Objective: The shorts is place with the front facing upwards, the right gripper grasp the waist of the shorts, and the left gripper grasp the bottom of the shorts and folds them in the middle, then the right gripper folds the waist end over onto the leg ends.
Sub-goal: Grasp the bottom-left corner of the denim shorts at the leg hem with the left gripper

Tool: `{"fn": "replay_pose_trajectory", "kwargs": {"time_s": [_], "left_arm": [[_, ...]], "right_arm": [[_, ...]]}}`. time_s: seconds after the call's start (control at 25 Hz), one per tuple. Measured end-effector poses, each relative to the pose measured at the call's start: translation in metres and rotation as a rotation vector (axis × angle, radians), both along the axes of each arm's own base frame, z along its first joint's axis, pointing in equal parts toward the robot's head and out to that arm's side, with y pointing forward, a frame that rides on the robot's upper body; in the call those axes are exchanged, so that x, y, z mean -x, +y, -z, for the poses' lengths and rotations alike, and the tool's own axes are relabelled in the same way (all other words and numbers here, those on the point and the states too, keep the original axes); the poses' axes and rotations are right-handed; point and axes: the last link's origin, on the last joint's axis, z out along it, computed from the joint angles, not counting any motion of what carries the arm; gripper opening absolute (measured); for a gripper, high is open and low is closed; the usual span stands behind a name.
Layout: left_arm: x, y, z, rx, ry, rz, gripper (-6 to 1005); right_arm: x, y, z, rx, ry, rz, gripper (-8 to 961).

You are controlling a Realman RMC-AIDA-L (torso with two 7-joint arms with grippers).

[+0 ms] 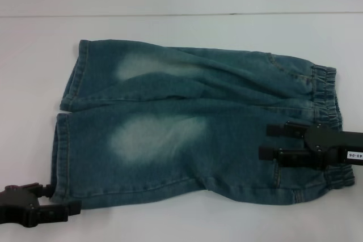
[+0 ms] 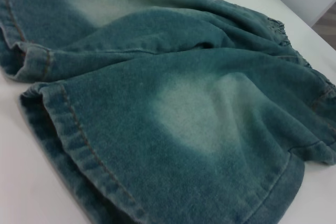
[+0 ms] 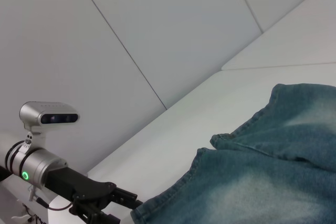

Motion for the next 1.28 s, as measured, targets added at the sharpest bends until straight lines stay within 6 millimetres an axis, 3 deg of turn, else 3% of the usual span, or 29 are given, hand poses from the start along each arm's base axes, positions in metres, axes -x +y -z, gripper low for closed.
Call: {"fn": "replay_pose_trajectory", "kwargs": {"time_s": [0.96,1.28], "left_arm": [[-0.011,0.010,0.008,0.059,0.005,0.045,910],[-0.014,0.014,0.013,0.090,0.038,0.061,698]], "right_arm": [[-0.002,-0.001,-0.001,-0.007,0.004,0.010,947],[-0.002,-0.003,-0.006,-0.024,0.034,0.017,947]]}}
